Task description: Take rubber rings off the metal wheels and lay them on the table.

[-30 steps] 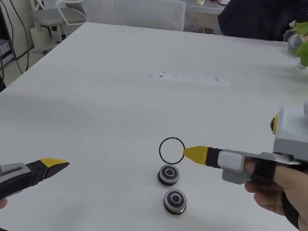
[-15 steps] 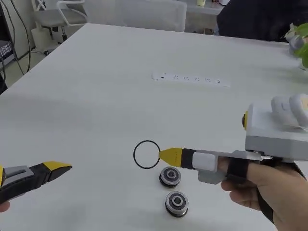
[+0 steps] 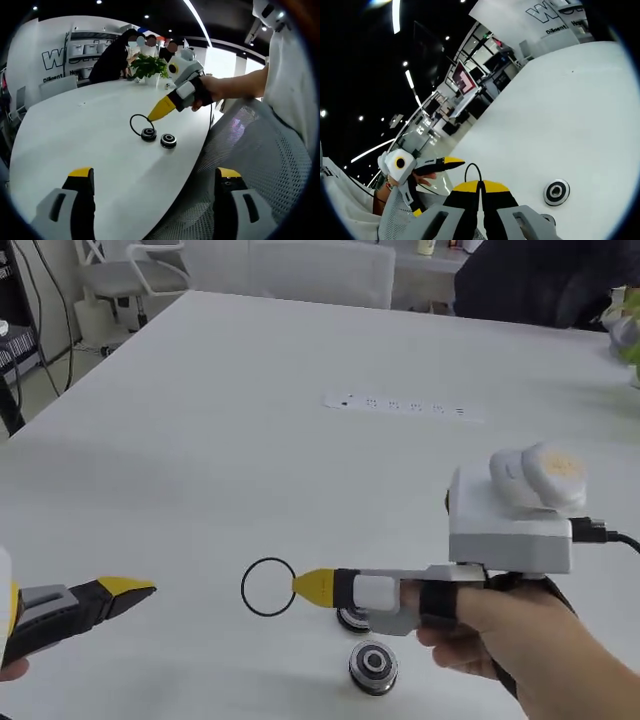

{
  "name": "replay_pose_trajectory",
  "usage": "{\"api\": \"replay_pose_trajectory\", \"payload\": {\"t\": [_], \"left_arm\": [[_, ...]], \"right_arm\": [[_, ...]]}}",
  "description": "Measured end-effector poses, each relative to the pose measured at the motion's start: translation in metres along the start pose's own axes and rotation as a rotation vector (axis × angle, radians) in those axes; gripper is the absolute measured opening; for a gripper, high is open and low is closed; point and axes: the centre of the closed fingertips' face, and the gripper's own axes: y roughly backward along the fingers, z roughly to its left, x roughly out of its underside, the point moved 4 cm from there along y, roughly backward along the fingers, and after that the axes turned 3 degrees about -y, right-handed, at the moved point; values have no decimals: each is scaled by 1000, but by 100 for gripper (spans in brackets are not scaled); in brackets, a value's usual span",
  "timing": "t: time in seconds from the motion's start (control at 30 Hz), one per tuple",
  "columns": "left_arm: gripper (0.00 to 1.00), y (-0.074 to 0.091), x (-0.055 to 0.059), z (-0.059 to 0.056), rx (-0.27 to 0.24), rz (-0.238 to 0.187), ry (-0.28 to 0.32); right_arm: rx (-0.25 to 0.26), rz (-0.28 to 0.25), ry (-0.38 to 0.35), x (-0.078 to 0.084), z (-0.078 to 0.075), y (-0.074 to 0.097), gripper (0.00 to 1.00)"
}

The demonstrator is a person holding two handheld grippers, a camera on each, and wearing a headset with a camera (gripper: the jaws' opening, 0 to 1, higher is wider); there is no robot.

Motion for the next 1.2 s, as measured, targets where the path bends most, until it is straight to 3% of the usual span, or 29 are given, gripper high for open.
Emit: {"api": "replay_pose_trajectory", "payload": {"t": [0.13,0.43,0.9,1.2], "left_arm": [[99,0,0,0,-1,2,-2],[99,0,1,-1,-1,7,4],[99,0,3,-1,0,14,7],[99,-1,3,0,-4,15,12]], "right_arm": [[-11,14,-45,9,-4,-4,0],[29,37,-65,22,-15,-8,0],[106,102,6,42,-31,-15,0],[129,136,57,49,-35,-18,0]]}}
